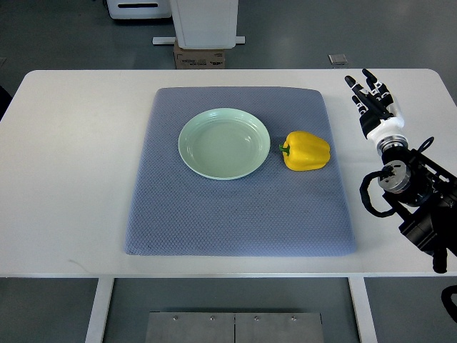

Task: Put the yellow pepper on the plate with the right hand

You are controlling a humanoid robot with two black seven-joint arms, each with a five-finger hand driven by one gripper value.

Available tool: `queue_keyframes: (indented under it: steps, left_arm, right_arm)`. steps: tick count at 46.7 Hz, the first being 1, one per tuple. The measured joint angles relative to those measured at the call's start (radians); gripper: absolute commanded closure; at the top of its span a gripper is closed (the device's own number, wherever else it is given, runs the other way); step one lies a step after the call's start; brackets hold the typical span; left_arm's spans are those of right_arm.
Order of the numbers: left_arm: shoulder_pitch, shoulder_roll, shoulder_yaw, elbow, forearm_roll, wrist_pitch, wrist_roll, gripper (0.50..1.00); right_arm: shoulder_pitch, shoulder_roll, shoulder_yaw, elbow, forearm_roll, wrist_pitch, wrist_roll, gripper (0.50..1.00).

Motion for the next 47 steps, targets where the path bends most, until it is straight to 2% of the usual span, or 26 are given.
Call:
queue_keyframes:
  steps: [47]
  left_arm:
    - [0.0, 0.0, 0.002, 0.0, 0.002, -0.004, 0.0, 0.5]
  right_arm:
    - [-0.003, 0.005, 0.0, -0.002, 0.0, 0.0, 0.0, 0.5]
